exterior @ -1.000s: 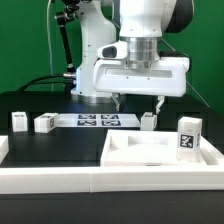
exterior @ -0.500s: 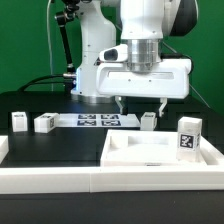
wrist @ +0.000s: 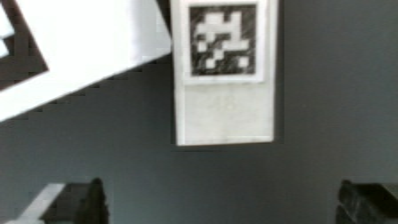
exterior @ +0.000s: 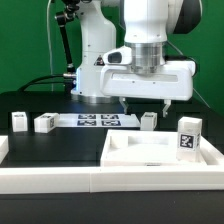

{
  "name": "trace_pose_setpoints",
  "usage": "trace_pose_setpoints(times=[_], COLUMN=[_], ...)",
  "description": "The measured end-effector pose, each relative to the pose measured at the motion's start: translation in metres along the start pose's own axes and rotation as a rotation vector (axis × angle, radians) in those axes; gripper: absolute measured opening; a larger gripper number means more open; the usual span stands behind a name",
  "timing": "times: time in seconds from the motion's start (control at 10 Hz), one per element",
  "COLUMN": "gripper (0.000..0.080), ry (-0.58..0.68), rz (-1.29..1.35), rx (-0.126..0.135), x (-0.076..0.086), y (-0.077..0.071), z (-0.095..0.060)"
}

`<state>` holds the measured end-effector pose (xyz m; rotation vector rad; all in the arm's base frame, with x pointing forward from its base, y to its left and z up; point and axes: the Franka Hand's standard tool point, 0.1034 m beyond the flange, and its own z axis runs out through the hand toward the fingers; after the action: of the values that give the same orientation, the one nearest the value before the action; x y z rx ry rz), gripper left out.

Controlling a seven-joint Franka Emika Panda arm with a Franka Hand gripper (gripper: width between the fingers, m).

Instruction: Assemble square table

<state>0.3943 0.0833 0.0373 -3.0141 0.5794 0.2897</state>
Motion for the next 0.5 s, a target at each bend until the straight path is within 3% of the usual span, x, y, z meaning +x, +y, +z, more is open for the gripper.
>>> trace_pose_setpoints(times=[0.2, 0.5], gripper=[0.0649, 0.0649], ry=[-0.09, -0.282], rz=[0.003, 0.017], rx=[0.003, -0.015], x=[0.0057, 0.003], y=[-0.0028, 0.0013], z=[-0.0052, -0.005])
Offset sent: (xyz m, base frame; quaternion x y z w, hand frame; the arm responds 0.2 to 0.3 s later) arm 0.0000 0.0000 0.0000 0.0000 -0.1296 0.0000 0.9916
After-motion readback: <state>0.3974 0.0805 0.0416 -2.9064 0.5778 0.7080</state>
